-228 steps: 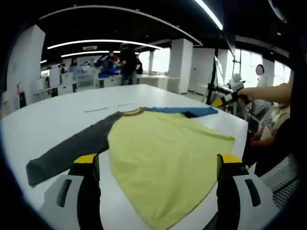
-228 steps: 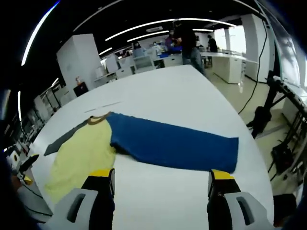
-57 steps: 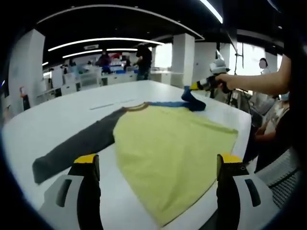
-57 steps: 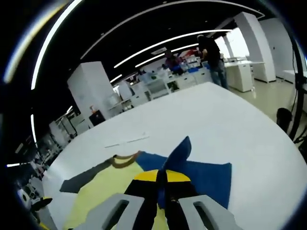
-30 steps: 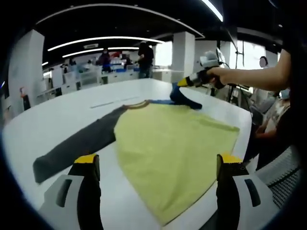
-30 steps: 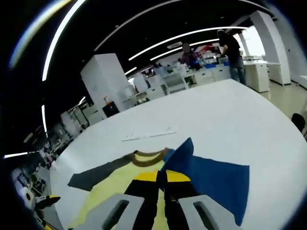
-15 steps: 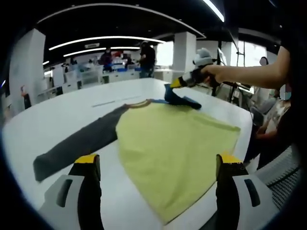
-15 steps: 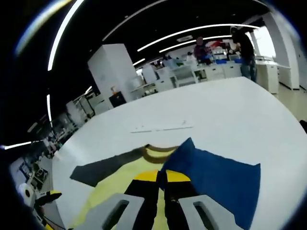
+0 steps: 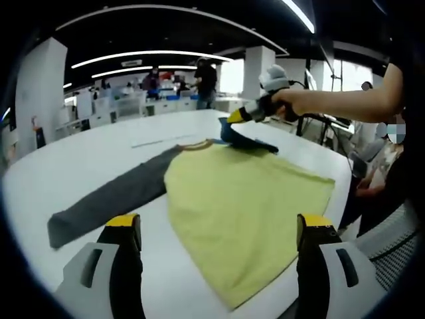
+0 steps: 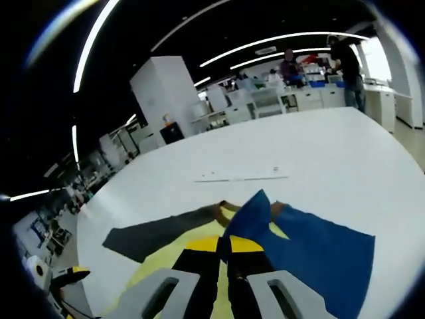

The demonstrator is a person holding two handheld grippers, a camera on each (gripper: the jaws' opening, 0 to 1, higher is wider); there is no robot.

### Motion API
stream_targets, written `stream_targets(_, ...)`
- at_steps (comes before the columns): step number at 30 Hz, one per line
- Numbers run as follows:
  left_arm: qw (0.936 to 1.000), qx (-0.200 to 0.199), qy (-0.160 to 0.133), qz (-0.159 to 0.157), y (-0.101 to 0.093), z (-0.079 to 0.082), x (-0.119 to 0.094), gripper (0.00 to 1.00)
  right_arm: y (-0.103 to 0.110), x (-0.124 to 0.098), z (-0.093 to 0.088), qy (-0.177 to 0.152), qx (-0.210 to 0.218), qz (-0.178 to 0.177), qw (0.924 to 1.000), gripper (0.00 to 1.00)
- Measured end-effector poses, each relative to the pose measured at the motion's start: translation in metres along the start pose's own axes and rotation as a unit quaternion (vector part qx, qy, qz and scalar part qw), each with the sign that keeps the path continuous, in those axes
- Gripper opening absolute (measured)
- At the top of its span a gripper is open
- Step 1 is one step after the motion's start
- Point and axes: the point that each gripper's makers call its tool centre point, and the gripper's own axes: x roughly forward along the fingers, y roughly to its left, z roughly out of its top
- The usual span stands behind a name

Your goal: Fold the garment on the visible template until the final outline fits inside the template.

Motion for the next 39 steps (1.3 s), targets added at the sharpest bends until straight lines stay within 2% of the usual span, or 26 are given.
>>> stream_targets(13,0.9999,0.0,0.008,0.007,0.004,-0.005,-0.002,0.94,0.029,0.017,0.013,-0.003,-0.017,0.028,0.9995,0.0)
stream_targets(26,0.9999,-0.001,0.009,0.01,0.005,-0.007,0.0,0.94,0.063,0.035,0.005,0.014,-0.051,0.054,0.9971,0.0)
stream_targets(32,0.9998,-0.002,0.01,0.014,0.007,-0.009,-0.002,0.94,0.078,0.041,0.008,0.016,-0.07,0.07,0.995,0.0)
stream_targets(35,0.9998,-0.003,0.012,0.015,0.008,-0.011,-0.002,0.94,0.087,0.043,0.009,0.015,-0.09,0.08,0.9926,0.0)
stream_targets(39,0.9998,-0.003,0.011,0.015,0.008,-0.012,-0.001,0.94,0.097,0.046,0.003,0.027,-0.143,0.089,0.9853,0.0)
